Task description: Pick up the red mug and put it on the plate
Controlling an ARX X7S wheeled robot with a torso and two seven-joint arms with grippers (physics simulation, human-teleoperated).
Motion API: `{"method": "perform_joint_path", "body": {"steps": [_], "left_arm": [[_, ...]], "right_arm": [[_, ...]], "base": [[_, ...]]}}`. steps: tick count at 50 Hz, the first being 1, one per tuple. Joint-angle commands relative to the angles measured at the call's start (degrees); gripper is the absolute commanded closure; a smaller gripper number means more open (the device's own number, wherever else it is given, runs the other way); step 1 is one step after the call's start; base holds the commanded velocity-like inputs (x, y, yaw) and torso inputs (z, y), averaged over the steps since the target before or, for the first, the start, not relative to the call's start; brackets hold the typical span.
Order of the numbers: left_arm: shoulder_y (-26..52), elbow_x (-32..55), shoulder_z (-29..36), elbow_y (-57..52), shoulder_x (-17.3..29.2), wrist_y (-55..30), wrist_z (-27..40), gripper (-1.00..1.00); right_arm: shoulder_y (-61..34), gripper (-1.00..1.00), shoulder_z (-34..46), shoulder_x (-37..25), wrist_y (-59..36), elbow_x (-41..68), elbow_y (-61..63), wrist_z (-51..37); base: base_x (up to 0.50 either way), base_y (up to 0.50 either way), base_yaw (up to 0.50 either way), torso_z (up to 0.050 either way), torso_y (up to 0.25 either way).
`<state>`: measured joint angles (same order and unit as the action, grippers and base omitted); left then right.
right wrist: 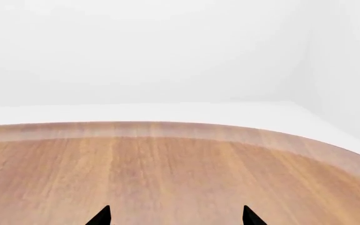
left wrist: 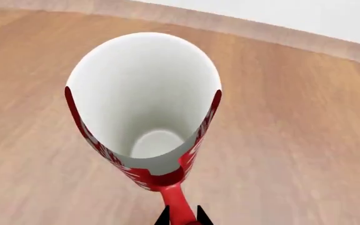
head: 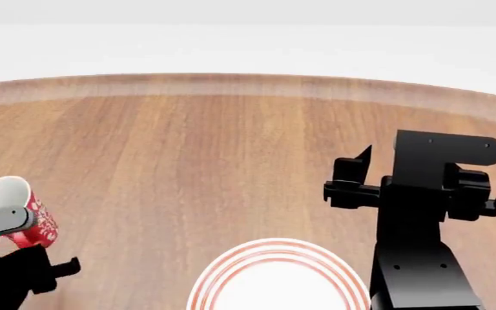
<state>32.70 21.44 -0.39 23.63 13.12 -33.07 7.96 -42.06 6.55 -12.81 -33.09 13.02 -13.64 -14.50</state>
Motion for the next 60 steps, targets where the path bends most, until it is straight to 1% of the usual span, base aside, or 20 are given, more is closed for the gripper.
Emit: {"method": "perform_joint_path", "body": {"steps": [1,10,12,13,16,28,39,43,48,55,57,59,60], "left_arm": [[1.2,0.9,9.9,-7.4,0.8,-2.5,-12.0,1.0],[6.0,-1.4,17.7,-1.1,-1.6,0.3,-19.3,1.0],[6.2,-1.7,18.3,-0.8,-1.7,0.6,-19.7,1.0],[7.1,-2.0,20.6,0.7,-2.7,1.4,-22.6,1.0],[7.5,-2.8,23.9,2.3,-3.6,2.5,-25.8,1.0],[7.3,-2.7,31.0,1.9,-4.9,3.9,-34.9,1.0],[8.5,-2.3,33.6,4.6,-6.3,5.1,-38.7,1.0],[10.6,-2.0,34.2,6.9,-7.1,4.6,-40.2,1.0],[15.4,-2.6,36.2,13.9,-9.2,3.1,-42.9,1.0],[21.0,-3.4,37.5,22.9,-11.9,2.3,-42.9,1.0],[22.1,-3.7,38.7,24.7,-12.5,2.1,-42.8,1.0],[23.4,-3.2,41.2,27.0,-13.0,2.3,-42.5,1.0],[24.3,-2.0,43.4,28.3,-13.0,2.7,-42.6,1.0]], "right_arm": [[-0.2,-1.0,0.0,-0.1,-0.4,0.5,0.5,-0.1],[-0.9,-1.0,0.1,-0.3,-1.7,0.8,1.6,-0.4],[-1.1,-1.0,0.1,-0.4,-1.6,0.9,1.4,-0.4],[-1.0,-1.0,0.0,-0.4,-1.6,0.9,1.6,-0.5],[-1.1,-1.0,0.1,-0.4,-1.4,0.9,1.2,-0.5],[-1.1,-1.0,0.1,-0.5,-1.2,1.2,1.0,-0.6],[-1.0,-1.0,0.2,-0.6,-1.0,1.4,0.9,-0.7],[-0.9,-1.0,0.3,-0.6,-0.9,1.5,0.9,-0.8],[-1.0,-1.0,0.5,-0.6,-0.7,1.5,0.5,-0.7],[-0.7,-1.0,0.6,-0.6,-0.2,1.5,0.1,-0.8],[-0.7,-1.0,0.6,-0.7,-0.3,1.6,0.2,-0.8],[-0.8,-1.0,0.7,-0.6,-0.2,1.7,0.0,-0.7],[-0.7,-1.0,0.6,-0.7,-0.4,1.7,0.3,-0.8]], "base": [[0.0,0.0,0.0,0.0,0.0],[0.0,0.0,0.0,0.0,0.001],[0.0,0.0,0.0,0.0,0.0],[0.0,0.0,0.0,0.0,0.0],[0.0,0.0,0.0,0.0,0.0],[0.0,0.0,0.0,0.0,0.0],[0.0,0.0,0.0,0.0,0.0],[0.0,0.0,0.0,0.0,0.003],[0.0,0.0,0.0,0.0,0.0],[0.0,0.0,0.0,0.0,0.0],[0.0,0.0,0.0,0.0,0.0],[0.0,0.0,0.0,0.0,0.0],[0.0,0.0,0.0,0.0,0.0]]}}
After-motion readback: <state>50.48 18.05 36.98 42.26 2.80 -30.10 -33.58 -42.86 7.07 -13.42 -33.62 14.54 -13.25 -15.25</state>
